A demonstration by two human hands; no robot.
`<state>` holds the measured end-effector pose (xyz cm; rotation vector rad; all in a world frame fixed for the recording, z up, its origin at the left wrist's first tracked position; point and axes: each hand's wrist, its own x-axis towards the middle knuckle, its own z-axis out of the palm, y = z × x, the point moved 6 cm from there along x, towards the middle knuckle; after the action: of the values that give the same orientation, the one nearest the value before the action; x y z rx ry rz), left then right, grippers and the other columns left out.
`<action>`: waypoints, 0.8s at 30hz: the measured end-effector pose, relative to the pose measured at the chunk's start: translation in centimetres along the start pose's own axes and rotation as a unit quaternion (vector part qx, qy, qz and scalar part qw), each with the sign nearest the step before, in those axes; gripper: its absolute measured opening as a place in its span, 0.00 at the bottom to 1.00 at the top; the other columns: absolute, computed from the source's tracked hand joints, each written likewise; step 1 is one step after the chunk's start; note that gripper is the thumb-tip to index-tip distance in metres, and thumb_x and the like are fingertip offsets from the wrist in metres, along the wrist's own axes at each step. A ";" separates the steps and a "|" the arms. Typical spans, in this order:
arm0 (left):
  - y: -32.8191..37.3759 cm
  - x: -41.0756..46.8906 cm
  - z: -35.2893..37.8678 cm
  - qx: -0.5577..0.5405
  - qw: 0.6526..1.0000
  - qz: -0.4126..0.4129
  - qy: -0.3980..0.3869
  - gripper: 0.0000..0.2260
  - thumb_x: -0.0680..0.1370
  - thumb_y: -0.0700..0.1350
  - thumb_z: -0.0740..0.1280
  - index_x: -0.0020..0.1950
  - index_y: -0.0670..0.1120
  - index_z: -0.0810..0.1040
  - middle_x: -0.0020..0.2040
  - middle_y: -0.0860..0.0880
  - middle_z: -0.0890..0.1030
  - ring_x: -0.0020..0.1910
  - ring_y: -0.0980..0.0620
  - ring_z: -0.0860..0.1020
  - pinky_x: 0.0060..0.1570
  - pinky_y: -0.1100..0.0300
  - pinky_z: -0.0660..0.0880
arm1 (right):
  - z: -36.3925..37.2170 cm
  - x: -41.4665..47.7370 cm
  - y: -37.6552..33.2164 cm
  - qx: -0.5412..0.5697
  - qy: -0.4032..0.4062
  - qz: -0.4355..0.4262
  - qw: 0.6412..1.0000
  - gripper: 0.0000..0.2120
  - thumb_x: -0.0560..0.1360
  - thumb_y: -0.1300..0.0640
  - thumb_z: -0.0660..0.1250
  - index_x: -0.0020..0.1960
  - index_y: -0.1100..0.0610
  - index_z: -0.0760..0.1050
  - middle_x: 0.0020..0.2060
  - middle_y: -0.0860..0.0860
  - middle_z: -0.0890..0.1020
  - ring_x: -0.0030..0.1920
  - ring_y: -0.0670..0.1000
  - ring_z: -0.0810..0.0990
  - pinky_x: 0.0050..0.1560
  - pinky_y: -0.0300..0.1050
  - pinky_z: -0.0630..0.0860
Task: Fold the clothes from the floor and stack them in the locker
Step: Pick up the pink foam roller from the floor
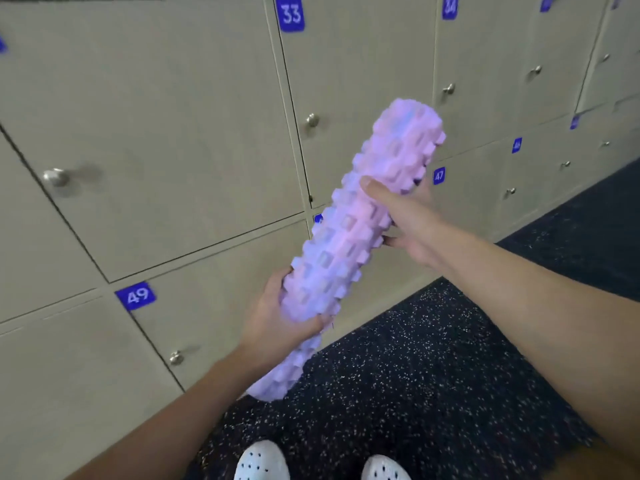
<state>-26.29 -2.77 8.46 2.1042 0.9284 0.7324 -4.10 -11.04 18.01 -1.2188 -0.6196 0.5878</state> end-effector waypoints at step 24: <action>-13.5 -23.8 -44.6 -0.111 0.938 -0.170 0.280 0.23 0.73 0.62 0.72 0.66 0.65 0.70 0.48 0.55 0.85 0.46 0.54 0.84 0.49 0.42 0.82 | 50.8 -30.7 9.8 -0.067 -0.471 -0.081 0.876 0.36 0.69 0.63 0.78 0.67 0.49 0.60 0.53 0.45 0.81 0.48 0.42 0.84 0.52 0.44 0.82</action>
<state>-77.37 1.84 19.09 1.4981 1.3942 1.2129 -62.53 3.45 16.34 -0.9363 -1.5902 1.0116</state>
